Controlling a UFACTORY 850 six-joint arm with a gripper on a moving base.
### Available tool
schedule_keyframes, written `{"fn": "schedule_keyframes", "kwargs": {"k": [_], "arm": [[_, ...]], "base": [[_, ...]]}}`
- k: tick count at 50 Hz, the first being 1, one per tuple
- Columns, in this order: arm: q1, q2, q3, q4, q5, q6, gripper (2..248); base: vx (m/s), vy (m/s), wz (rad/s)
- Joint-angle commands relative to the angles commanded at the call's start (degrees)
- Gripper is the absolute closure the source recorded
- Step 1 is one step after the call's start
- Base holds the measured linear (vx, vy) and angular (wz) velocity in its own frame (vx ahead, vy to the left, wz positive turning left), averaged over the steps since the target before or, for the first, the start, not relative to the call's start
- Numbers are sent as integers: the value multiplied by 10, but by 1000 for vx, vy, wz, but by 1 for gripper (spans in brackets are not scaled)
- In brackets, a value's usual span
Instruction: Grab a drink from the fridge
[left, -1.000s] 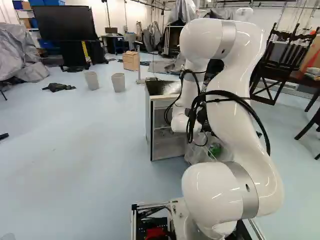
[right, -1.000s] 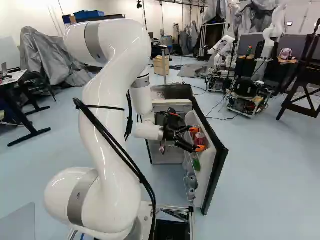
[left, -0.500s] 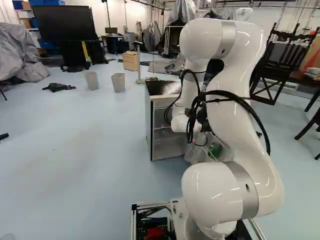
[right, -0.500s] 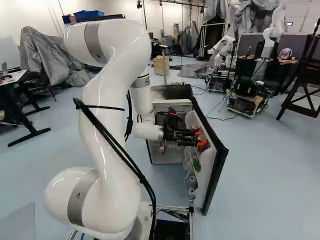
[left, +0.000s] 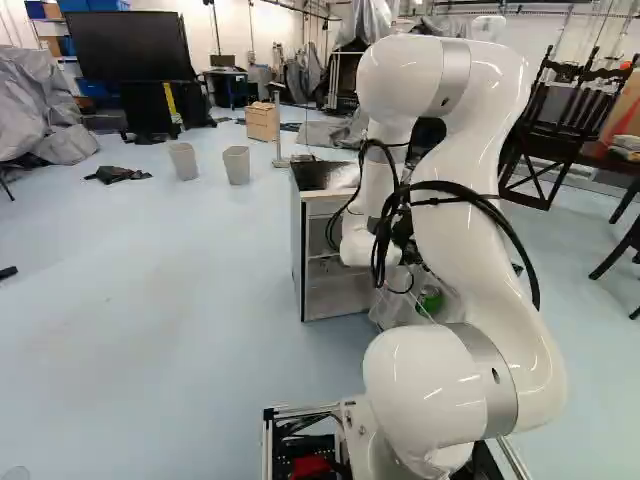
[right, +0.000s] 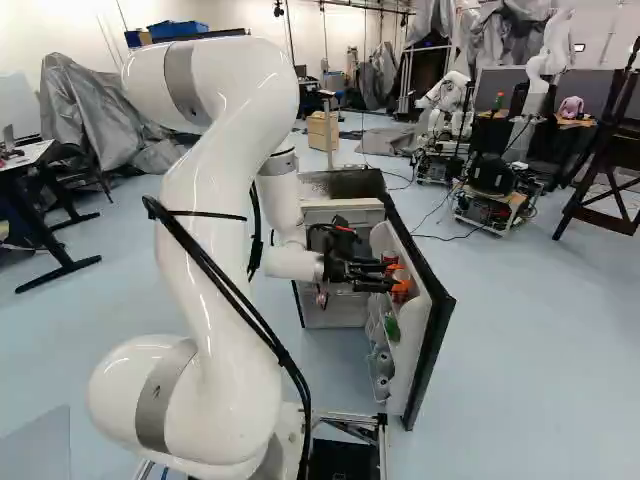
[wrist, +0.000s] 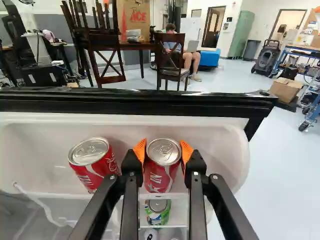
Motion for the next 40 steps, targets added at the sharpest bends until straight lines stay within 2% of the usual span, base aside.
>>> {"fn": "schedule_keyframes", "kwargs": {"k": [16, 40], "arm": [[24, 8, 17, -1, 13, 0, 157], [83, 25, 58, -11, 71, 0, 157]], "base": [[0, 0, 0], [0, 0, 0]]}}
